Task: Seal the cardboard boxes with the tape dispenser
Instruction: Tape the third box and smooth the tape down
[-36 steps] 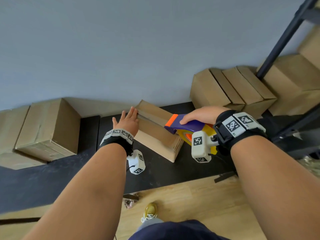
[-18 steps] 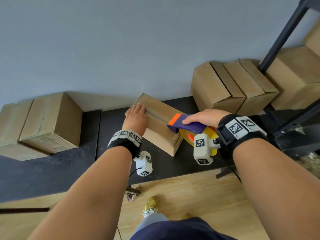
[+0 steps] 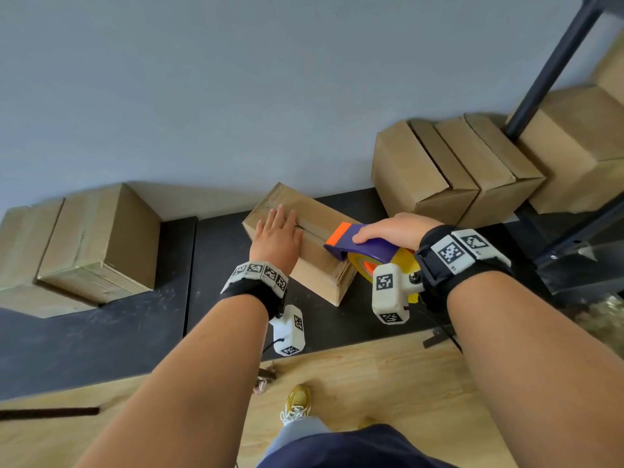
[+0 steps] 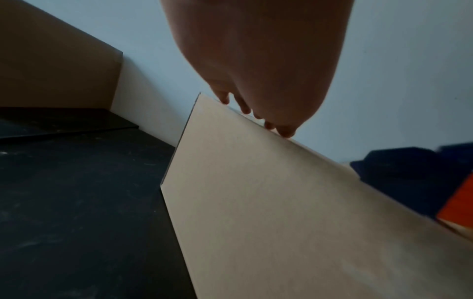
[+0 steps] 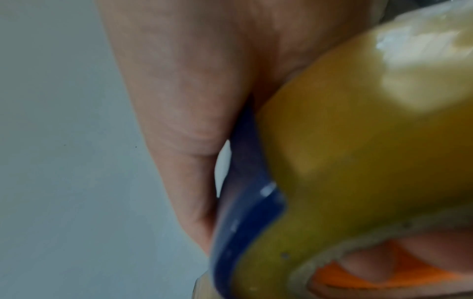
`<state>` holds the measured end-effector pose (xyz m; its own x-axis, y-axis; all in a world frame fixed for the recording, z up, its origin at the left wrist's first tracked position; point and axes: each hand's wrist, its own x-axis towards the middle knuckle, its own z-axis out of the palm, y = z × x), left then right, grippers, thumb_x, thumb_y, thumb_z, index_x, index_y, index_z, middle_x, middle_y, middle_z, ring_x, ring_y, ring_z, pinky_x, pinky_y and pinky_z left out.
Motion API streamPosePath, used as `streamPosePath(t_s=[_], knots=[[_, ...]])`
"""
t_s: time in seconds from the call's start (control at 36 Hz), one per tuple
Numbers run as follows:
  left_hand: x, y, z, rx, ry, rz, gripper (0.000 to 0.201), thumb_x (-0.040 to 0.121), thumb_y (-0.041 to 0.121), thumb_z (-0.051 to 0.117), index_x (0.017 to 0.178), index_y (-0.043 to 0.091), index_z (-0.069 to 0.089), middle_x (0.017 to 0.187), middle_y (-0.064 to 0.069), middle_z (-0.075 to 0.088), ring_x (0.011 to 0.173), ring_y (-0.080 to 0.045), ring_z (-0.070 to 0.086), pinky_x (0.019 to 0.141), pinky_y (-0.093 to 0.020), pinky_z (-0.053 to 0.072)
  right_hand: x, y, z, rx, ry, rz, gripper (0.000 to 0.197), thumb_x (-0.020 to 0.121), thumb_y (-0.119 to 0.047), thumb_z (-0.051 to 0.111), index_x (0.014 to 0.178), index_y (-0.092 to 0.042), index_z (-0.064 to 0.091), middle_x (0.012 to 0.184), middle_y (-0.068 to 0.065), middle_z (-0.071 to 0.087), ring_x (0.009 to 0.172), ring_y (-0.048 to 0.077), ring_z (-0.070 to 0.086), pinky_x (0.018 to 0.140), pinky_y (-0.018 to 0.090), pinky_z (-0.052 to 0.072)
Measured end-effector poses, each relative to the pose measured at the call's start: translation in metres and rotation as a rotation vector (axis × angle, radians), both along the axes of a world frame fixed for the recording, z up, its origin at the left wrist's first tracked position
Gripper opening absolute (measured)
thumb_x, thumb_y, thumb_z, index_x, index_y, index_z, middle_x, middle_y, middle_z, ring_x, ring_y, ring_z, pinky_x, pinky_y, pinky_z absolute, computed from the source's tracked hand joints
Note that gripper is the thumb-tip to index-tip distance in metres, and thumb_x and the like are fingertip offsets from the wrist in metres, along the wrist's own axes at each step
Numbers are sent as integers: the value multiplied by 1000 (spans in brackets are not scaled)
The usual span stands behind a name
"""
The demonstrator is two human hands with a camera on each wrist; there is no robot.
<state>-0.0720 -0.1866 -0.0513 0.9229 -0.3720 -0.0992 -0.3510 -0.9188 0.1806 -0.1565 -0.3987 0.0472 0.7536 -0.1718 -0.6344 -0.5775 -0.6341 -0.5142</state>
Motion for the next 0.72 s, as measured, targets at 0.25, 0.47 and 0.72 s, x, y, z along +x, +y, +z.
streamPosePath(t_s=[0.25,0.47,0.72], knots=[[-7,-22,-7,-10,33,-59,49,104,36,14,152,36,3,161,3,-5,148,-20,-7,119,-47,-2,-2,-4,-4,10,15,-7,40,81,-56,68,86,-21,51,92,1,60,83,16,60,78,28,47],[-4,-28,-9,48,58,-25,49,104,38,10,152,38,2,161,5,-5,148,-16,-6,117,-51,-9,-15,-13,-15,88,53,-22,44,79,-61,67,94,-21,55,101,4,66,94,20,65,98,37,49],[-2,-28,-12,71,56,-18,50,102,41,8,152,39,3,161,5,-4,148,-17,-6,117,-51,-10,-44,-44,-21,153,98,-105,52,78,-58,69,109,-17,60,106,5,68,98,21,64,92,34,47]])
